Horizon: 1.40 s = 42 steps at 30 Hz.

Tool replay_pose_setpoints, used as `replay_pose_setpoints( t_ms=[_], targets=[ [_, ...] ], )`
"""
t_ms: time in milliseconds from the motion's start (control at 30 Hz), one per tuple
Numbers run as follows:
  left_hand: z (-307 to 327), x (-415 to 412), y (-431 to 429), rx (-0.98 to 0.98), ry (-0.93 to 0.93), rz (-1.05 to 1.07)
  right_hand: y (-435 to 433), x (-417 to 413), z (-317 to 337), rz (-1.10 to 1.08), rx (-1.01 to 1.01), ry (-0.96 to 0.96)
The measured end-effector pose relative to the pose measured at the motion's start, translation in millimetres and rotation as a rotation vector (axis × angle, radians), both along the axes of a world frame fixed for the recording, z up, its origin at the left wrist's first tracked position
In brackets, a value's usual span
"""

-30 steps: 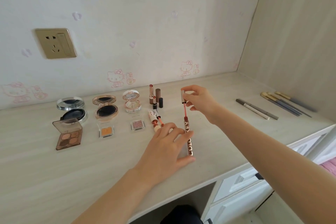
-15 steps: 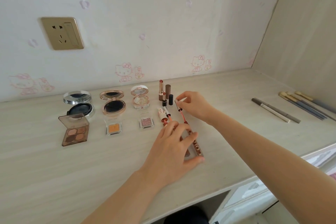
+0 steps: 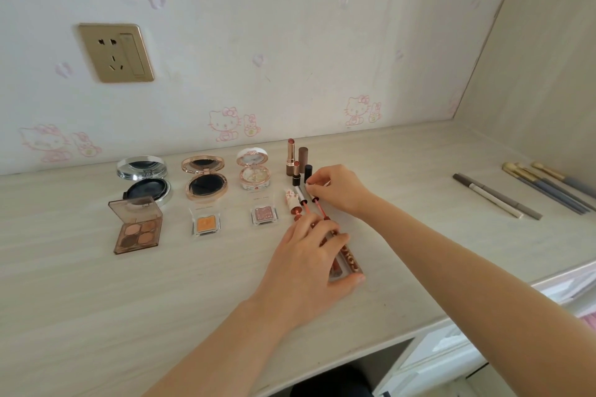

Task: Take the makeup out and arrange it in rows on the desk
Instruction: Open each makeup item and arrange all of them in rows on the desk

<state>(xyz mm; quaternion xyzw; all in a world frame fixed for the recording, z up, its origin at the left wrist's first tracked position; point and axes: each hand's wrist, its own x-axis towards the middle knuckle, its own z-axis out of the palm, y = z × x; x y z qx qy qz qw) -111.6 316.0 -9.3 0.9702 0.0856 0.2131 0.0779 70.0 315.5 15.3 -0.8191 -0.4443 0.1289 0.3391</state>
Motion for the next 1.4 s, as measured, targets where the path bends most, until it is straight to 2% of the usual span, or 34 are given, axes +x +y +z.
replay_pose_setpoints(
  t_ms=[433,567,1067,1400],
  targets=[
    [-1.0,-1.1,0.6,-0.023,-0.001,0.007,-9.1,-2.1,2.9,-0.010,-0.017,-0.028],
    [-2.4,-0.7,1.1,-0.018,-0.019,0.003,-27.7,-3.3,6.2,0.007,-0.034,-0.110],
    [9.4,2.8,-10.5,-0.010,-0.015,-0.086,-145.3,-0.5,-8.6,-0.006,-0.080,-0.360],
    [21.9,67.6,-42.8,-0.148,0.012,-0.176,-224.4,15.4,-13.4,-0.118,-0.072,-0.410]
  ],
)
